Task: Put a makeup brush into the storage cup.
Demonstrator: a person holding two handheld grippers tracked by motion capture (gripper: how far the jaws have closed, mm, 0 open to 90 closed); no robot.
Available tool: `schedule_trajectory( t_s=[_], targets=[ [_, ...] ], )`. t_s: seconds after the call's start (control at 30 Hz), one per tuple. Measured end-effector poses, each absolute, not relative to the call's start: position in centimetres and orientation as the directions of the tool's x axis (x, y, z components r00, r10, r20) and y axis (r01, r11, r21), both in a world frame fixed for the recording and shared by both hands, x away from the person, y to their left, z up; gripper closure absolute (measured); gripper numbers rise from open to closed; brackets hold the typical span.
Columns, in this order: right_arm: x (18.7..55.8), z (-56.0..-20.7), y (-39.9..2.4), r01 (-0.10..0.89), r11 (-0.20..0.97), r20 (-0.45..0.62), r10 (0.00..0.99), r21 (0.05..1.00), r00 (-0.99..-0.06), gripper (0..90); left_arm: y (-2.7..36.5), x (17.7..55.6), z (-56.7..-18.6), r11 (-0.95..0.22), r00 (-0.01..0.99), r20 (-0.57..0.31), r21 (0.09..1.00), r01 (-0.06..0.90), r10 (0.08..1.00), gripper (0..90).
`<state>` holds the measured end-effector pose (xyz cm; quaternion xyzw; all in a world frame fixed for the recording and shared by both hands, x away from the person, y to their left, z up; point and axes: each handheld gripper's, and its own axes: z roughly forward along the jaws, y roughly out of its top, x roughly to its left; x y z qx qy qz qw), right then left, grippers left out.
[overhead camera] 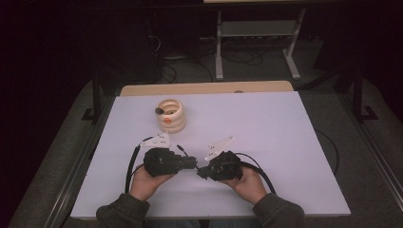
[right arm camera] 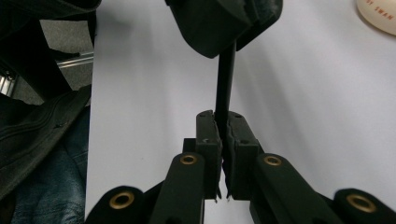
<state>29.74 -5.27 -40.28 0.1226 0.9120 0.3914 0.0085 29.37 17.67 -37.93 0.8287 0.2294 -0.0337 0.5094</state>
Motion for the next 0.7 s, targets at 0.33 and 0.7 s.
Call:
schedule_trajectory(
  t_s=[0.33,0.7],
  targets=[
    [29.7,-40.3,-5.3,0.223,0.657,0.076,0.244,0.720,-0.967,73.8,17.9,29.4,-37.9,-0.385,0.893,-0.279,0.826,0.410,0.353,84.9],
    [30.4,-40.2,-7.2,0.273,0.636,0.093,0.302,0.722,-0.949,59.2,18.9,30.0,-37.7,-0.379,0.877,-0.264,0.824,0.421,0.401,85.0]
  ],
)
